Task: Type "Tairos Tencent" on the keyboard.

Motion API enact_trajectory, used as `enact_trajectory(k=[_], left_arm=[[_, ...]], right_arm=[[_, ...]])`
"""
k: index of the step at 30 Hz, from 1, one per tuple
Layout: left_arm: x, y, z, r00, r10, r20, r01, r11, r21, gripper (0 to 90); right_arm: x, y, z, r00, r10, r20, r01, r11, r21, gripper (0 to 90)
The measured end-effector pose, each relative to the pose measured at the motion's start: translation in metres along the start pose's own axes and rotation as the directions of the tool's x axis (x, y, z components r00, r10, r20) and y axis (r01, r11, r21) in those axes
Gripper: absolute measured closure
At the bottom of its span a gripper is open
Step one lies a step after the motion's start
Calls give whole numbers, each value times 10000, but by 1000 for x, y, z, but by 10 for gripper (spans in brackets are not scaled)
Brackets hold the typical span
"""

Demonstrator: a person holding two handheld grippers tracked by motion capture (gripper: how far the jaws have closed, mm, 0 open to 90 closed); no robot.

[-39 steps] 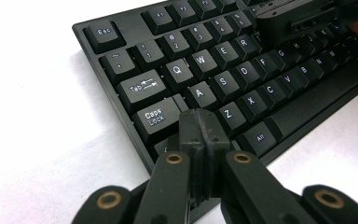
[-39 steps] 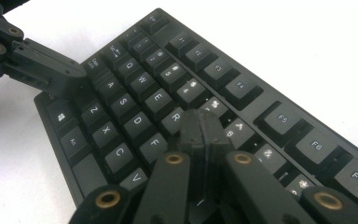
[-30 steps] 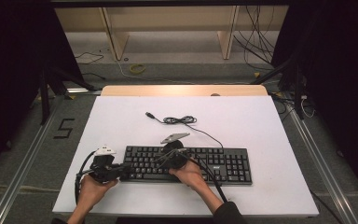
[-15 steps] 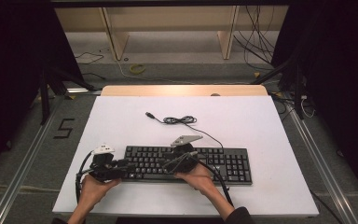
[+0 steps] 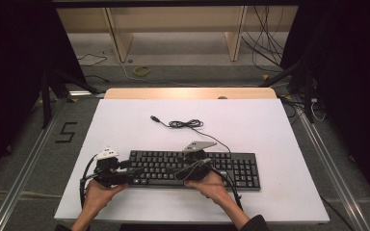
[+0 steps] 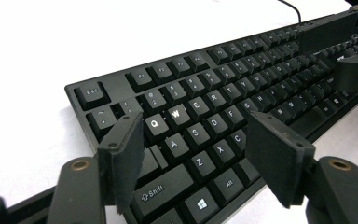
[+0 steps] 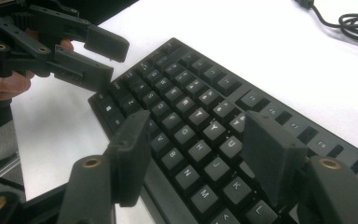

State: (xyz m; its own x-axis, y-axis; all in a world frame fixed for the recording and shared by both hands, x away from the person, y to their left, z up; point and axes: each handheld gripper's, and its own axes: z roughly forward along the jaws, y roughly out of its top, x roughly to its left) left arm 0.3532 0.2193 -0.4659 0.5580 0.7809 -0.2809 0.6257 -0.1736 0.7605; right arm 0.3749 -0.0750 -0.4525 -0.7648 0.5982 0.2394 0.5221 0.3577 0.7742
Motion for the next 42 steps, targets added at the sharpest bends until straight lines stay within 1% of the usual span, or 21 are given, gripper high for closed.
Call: enact_trajectory(k=[8, 17, 20, 21, 23, 25, 29, 30, 31, 33, 35, 38, 39, 40, 42], left_arm=[[-1, 2, 3, 9999, 115, -6, -115, 9999, -25, 361], [-1, 5, 9, 10000, 49, -2, -49, 10000, -82, 369], [-2, 7, 11, 10000, 59, 53, -59, 10000, -50, 393], [-2, 7, 12, 10000, 29, 90, -28, 10000, -17, 412], [-2, 9, 14, 10000, -3, 36, 2, 9999, 111, 461], [-2, 9, 17, 9999, -30, 103, 28, 9997, 261, 529], [-3, 13, 23, 9999, 23, 143, -29, 9992, 394, 634], [-3, 14, 24, 9998, 136, 163, -143, 9989, 449, 664], [-4, 15, 26, 9998, 118, 179, -126, 9989, 461, 690], [-6, 17, 31, 9995, 252, 190, -262, 9982, 535, 750], [-7, 19, 35, 9989, 427, 198, -440, 9968, 675, 798], [-9, 21, 40, 9981, 580, 189, -593, 9953, 772, 865], [-10, 22, 42, 9981, 586, 171, -598, 9950, 797, 878], [-10, 22, 44, 9975, 694, 147, -704, 9939, 844, 891], [-11, 23, 47, 9971, 742, 140, -751, 9929, 919, 892]], right_arm=[[-2, -3, -3, 9999, 44, 96, -44, 10000, -20, 396], [-3, -6, -6, 9999, 60, 100, -60, 10000, 25, 372], [-3, -8, -8, 9999, 60, 97, -60, 10000, 37, 368], [-3, -8, -9, 9999, 68, 88, -68, 10000, 35, 366], [-3, -9, -10, 9999, 75, 102, -76, 10000, 48, 364], [-3, -10, -11, 10000, 23, 86, -23, 10000, 32, 362], [-1, -12, -13, 10000, 13, 56, -13, 10000, 42, 354], [-1, -12, -13, 10000, 24, 43, -24, 10000, 46, 352], [-1, -12, -13, 10000, -21, 40, 20, 10000, 28, 350], [0, -13, -14, 10000, -37, 35, 37, 10000, 17, 349], [0, -14, -15, 10000, -48, 32, 48, 10000, 7, 348], [1, -14, -16, 9999, -105, 31, 105, 9999, -4, 346], [1, -15, -17, 9999, -103, 45, 103, 9999, 6, 344], [1, -15, -17, 9999, -109, 60, 109, 9999, 0, 344], [1, -15, -17, 9999, -114, 57, 114, 9999, -3, 343]])
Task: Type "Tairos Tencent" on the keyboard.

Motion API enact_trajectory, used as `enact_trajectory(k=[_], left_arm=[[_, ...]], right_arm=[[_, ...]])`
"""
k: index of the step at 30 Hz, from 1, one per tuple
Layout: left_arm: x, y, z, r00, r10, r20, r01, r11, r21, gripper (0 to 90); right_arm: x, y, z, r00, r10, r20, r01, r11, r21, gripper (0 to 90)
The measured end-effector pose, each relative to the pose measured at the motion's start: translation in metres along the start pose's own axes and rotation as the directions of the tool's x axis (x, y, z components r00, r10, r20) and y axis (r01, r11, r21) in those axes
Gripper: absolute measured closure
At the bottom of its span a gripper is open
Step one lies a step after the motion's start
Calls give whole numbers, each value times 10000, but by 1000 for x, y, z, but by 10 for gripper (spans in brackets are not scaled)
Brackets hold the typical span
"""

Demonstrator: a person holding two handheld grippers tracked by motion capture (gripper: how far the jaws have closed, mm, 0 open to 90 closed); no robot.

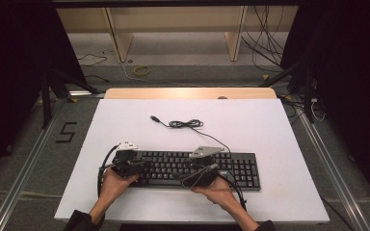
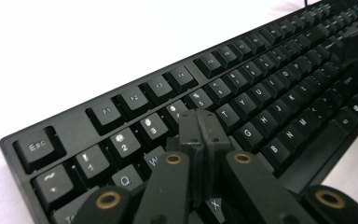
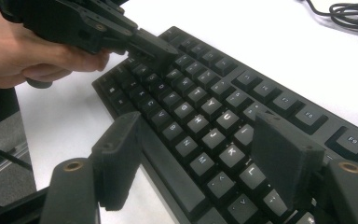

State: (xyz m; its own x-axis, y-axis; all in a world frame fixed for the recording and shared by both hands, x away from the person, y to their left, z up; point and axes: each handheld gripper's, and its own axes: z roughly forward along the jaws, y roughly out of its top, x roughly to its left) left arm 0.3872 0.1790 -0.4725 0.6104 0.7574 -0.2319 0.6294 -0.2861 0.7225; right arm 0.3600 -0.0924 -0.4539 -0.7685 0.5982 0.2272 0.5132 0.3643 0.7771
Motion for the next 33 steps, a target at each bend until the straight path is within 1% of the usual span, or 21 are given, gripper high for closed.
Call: enact_trajectory(k=[4, 8, 10, 11, 14, 17, 19, 22, 25, 27, 33], left_arm=[[1, 1, 4, 9999, -73, -70, 74, 9999, 136, 893], [2, 0, 6, 9999, -19, -135, 23, 9997, 258, 893], [2, 0, 8, 9999, -59, -156, 64, 9994, 337, 894], [2, -1, 9, 9998, 57, -187, -49, 9991, 415, 894], [3, -1, 9, 9999, 16, -137, -10, 9992, 402, 895], [3, -1, 8, 9999, 16, -123, -11, 9992, 405, 895], [2, -1, 8, 9999, -109, -91, 112, 9994, 335, 892], [2, 0, 4, 9997, -226, -6, 226, 9996, 193, 829], [2, 1, -1, 9998, -207, 43, 207, 9997, 90, 770], [2, 2, -3, 9995, -306, 100, 306, 9995, -13, 733], [3, 1, -11, 9984, -488, 285, 495, 9984, -268, 626]], right_arm=[[0, 0, -2, 10000, 14, -3, -14, 10000, 3, 344], [-1, 0, -2, 10000, 20, 2, -20, 10000, -17, 344], [0, 0, -2, 10000, -12, 9, 12, 10000, 2, 344], [0, -1, -1, 10000, -44, 3, 44, 10000, -20, 344], [1, -1, -1, 10000, 10, 13, -10, 10000, 31, 345], [1, -1, 0, 10000, -33, 38, 33, 10000, 24, 347], [1, -1, 0, 10000, -32, 52, 32, 10000, 12, 353], [0, 0, 0, 10000, -45, 69, 46, 10000, -48, 367], [0, 0, 1, 10000, -56, 77, 56, 10000, -46, 384], [0, 0, 1, 9999, -59, 92, 59, 10000, -39, 399], [0, 1, 0, 9999, -129, 42, 130, 9999, -111, 482]])
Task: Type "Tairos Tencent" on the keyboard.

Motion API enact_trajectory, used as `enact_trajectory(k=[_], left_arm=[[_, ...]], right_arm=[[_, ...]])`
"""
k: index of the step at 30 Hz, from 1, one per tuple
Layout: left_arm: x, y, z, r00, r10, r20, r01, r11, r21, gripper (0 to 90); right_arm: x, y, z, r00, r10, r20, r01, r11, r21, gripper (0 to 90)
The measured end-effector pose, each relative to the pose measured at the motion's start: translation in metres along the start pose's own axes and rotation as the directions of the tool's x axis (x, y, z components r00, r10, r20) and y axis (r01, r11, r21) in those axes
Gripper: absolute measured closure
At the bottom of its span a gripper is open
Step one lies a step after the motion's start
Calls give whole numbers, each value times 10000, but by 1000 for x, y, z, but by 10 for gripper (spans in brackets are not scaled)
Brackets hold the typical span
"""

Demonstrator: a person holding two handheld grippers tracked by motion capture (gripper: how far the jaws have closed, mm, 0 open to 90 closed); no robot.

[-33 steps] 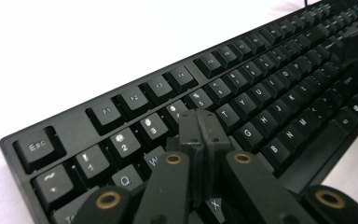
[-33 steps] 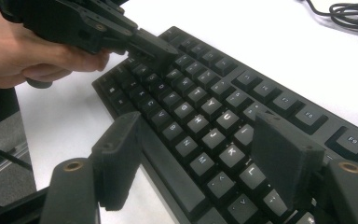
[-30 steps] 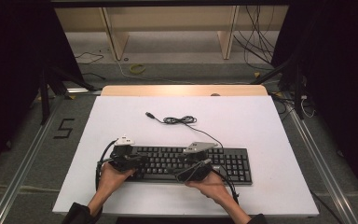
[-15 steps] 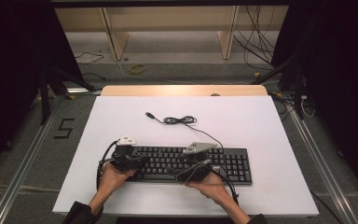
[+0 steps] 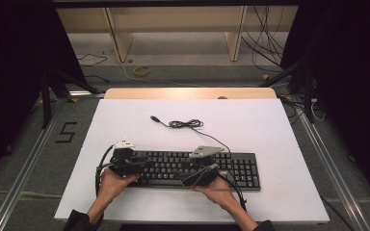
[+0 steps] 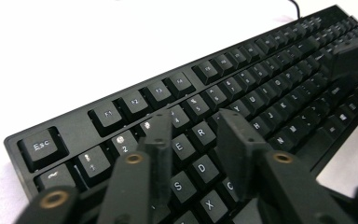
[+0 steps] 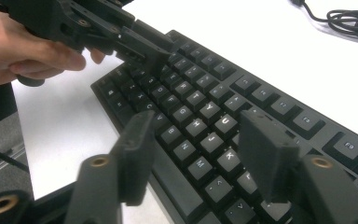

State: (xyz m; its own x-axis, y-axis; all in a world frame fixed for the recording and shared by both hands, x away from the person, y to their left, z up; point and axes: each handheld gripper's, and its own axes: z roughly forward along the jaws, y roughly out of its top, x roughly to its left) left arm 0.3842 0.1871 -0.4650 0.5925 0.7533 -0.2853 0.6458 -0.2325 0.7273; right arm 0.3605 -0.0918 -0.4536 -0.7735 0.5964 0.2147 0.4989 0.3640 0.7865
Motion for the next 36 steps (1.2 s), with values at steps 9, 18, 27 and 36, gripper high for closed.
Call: enact_trajectory(k=[9, 18, 27, 36], left_arm=[[-1, -1, -6, 9994, -236, 257, 239, 9996, -131, 487], [-1, -4, -10, 9997, -72, 243, 80, 9995, -313, 350], [-3, -5, -15, 9993, -28, 383, 48, 9986, -522, 320], [-5, -8, -17, 9988, 41, 496, -7, 9976, -693, 314]], right_arm=[[1, 2, 3, 9999, -110, -63, 110, 9999, -28, 604], [3, 4, 8, 9997, -199, -112, 200, 9998, 85, 711], [1, 5, 14, 9996, -278, -38, 279, 9994, 190, 820], [1, 5, 21, 9996, -275, 16, 274, 9989, 376, 878]])
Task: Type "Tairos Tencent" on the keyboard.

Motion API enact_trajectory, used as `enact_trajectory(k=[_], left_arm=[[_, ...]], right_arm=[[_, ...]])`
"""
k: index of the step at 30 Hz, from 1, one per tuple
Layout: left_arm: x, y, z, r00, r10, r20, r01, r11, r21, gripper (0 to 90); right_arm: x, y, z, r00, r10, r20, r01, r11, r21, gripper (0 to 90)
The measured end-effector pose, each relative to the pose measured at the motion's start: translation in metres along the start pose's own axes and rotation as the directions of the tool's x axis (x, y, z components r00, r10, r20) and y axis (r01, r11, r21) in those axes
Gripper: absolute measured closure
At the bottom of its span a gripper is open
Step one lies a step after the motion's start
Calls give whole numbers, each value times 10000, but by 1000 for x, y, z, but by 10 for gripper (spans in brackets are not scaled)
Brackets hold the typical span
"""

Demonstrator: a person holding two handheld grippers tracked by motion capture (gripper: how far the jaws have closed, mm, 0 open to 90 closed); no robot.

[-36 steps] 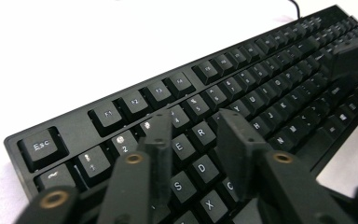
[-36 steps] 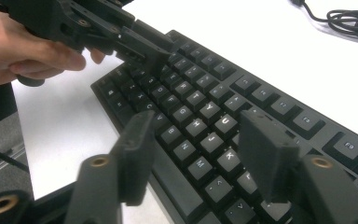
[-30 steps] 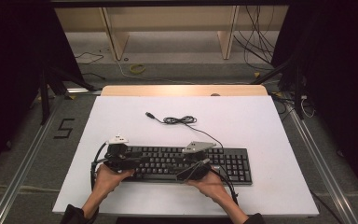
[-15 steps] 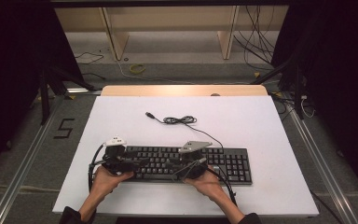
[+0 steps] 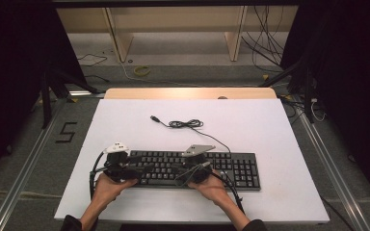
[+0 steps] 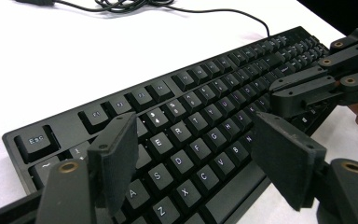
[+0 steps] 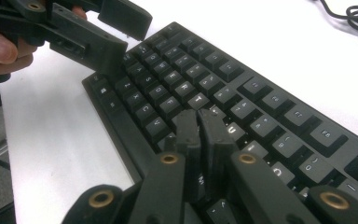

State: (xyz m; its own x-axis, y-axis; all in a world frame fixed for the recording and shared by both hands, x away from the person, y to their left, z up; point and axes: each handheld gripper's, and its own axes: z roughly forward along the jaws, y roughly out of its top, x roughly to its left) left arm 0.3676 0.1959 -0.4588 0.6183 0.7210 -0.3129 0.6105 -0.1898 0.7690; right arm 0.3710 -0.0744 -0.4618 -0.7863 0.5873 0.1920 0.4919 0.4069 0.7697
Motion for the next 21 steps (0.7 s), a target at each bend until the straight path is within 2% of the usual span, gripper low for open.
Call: enact_trajectory(k=[8, 21], left_arm=[[-2, -2, -5, 10000, 12, 96, -9, 9996, -284, 302], [-3, -8, -10, 9998, 15, 185, -9, 9995, -302, 299]], right_arm=[[1, 1, 6, 10000, -44, -5, 44, 9999, 153, 893], [2, 0, 12, 9999, -82, 70, 79, 9993, 367, 900]])
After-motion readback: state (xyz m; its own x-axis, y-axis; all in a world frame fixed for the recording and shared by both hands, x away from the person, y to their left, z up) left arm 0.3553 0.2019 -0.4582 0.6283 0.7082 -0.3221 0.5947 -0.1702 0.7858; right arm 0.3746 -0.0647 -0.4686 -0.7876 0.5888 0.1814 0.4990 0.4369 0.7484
